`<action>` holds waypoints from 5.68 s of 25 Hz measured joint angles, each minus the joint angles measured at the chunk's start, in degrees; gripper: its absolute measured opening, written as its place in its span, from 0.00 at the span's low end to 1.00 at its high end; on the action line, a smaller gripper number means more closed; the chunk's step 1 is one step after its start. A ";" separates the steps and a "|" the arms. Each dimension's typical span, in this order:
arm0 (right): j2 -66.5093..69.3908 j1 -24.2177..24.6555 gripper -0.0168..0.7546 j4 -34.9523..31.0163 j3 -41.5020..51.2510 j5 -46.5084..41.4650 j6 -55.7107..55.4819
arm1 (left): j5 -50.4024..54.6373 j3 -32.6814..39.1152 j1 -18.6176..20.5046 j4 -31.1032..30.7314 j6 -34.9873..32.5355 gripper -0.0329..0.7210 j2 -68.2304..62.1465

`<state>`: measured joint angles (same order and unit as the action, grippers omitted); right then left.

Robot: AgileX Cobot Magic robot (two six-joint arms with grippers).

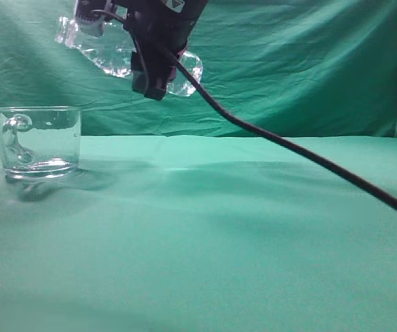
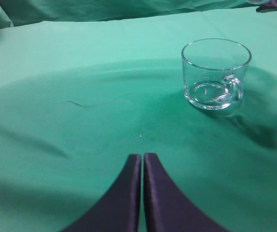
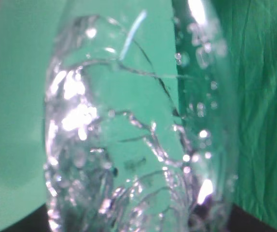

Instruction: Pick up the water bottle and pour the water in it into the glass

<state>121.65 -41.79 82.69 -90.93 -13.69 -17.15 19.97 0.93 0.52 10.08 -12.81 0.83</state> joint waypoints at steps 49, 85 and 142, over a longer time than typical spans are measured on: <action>0.00 -0.12 0.44 14.30 0.00 -3.61 -0.36 | 0.00 0.00 0.00 0.00 0.00 0.04 0.00; -29.46 3.90 0.44 -3.24 25.55 7.59 -60.09 | 0.00 0.00 0.00 0.00 0.00 0.04 0.00; -4.44 38.80 0.44 -43.71 54.87 81.01 5.02 | 0.00 0.00 0.00 0.00 0.00 0.04 0.00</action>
<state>117.21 -2.99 38.98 -36.05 67.32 -12.13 19.97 0.93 0.52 10.08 -12.81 0.83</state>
